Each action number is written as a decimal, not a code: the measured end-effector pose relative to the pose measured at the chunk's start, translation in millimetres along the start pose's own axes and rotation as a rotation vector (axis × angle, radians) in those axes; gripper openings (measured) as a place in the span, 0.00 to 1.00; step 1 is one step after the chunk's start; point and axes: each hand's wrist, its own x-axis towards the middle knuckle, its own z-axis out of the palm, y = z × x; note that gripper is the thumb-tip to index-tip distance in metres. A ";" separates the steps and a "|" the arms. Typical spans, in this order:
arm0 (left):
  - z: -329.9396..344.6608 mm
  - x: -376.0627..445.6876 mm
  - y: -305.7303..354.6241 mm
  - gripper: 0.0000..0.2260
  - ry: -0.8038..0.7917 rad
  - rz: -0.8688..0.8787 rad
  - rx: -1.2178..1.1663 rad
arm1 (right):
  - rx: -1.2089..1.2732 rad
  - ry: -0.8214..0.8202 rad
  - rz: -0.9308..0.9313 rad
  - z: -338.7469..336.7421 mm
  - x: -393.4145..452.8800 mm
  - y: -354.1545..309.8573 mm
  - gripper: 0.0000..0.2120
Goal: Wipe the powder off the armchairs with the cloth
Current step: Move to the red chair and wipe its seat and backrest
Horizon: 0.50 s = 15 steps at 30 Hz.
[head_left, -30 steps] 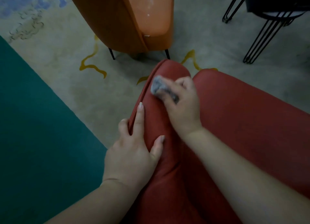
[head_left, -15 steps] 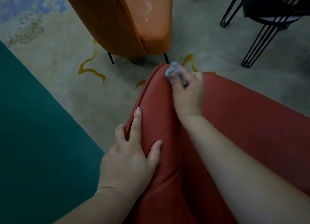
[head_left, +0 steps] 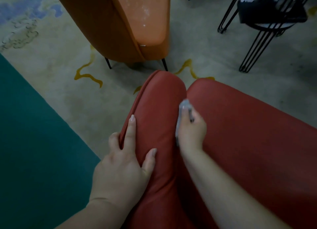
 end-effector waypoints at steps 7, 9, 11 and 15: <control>-2.2 -1.9 3.4 0.38 0.008 -0.017 0.010 | 0.044 -0.057 -0.055 -0.1 -1.1 -14.0 0.16; -1.1 -1.9 3.6 0.38 0.005 -0.021 0.000 | 0.047 -0.106 -0.061 -21.6 -54.8 -7.7 0.16; 0.4 -2.0 3.7 0.38 0.010 -0.019 -0.009 | 0.101 -0.160 -0.067 -37.8 -89.8 -7.5 0.16; -0.3 -3.0 5.1 0.37 0.032 -0.023 -0.007 | 0.015 -0.116 -0.247 -17.9 -40.9 -29.2 0.20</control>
